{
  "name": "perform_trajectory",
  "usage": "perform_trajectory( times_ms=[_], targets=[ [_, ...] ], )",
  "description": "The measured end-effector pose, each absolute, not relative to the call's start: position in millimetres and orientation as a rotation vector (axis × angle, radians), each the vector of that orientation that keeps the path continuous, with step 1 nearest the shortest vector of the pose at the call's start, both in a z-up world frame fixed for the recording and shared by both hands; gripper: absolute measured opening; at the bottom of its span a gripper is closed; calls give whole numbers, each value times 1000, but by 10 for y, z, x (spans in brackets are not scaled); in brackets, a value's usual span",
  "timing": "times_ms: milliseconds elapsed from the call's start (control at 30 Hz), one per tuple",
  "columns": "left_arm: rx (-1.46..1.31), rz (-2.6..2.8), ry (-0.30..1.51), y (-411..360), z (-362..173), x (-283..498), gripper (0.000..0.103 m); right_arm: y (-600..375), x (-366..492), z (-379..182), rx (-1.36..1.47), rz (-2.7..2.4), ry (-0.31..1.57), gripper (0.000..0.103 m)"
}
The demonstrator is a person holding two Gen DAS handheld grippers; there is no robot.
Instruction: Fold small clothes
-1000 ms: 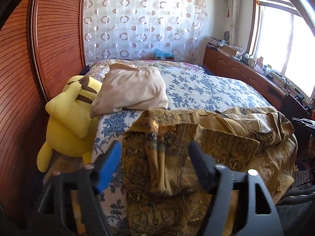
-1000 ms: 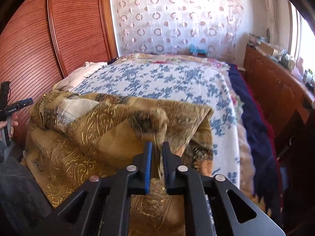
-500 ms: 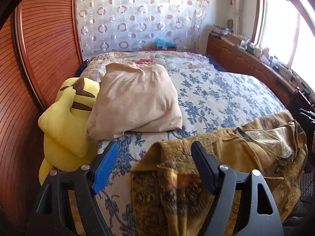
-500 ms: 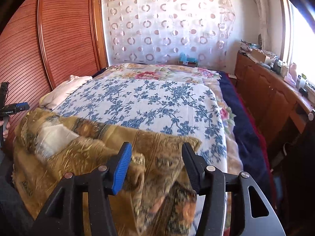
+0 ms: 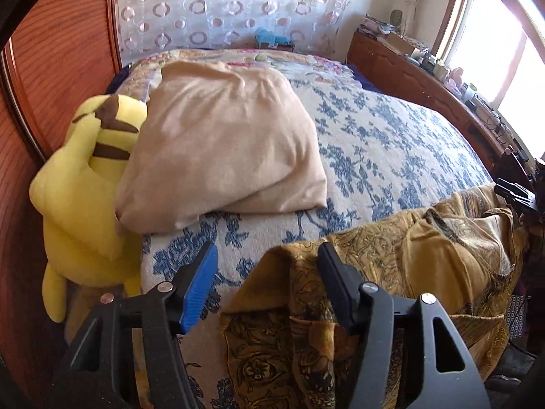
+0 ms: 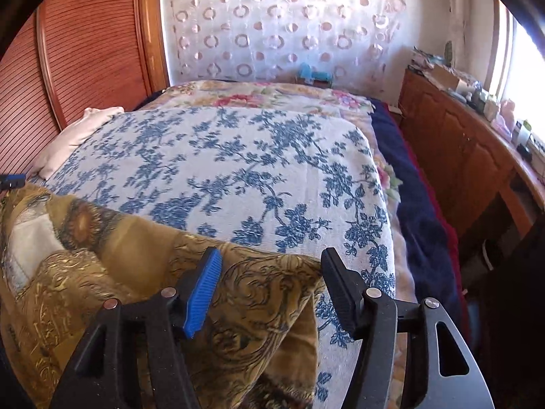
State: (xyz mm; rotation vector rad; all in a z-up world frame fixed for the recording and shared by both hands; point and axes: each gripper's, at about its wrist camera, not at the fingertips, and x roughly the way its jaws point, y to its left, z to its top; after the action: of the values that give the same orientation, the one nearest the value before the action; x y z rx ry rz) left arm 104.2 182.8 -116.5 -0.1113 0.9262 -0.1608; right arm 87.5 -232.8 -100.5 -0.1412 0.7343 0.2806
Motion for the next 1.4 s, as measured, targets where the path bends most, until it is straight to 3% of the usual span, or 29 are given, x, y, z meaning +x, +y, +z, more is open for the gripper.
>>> perform_trajectory(
  times_ms=[667, 767, 1000, 1100, 1167, 1233, 1400],
  targets=[
    [-103, -198, 923, 1741, -1252, 984, 59, -2359, 1013, -1103, -99, 257, 810, 80],
    [-108, -214, 918, 1718, -1248, 973, 49, -2324, 1023, -1112, -120, 248, 813, 81],
    [-113, -270, 902, 1654, -1198, 935, 13, -2356, 1023, -1115, -120, 246, 813, 80],
    [-110, -280, 868, 1625, -1102, 874, 10, -2316, 1000, -1094, -134, 282, 807, 59],
    [-115, -285, 846, 1608, -1021, 825, 10, -2264, 948, -1082, -146, 326, 811, 29],
    [-115, -297, 828, 1585, -938, 781, 10, -2199, 898, -1070, -162, 374, 828, 13],
    [-104, -334, 740, 1528, -657, 591, 9, -2164, 717, -908, -196, 378, 776, 10]
  ],
)
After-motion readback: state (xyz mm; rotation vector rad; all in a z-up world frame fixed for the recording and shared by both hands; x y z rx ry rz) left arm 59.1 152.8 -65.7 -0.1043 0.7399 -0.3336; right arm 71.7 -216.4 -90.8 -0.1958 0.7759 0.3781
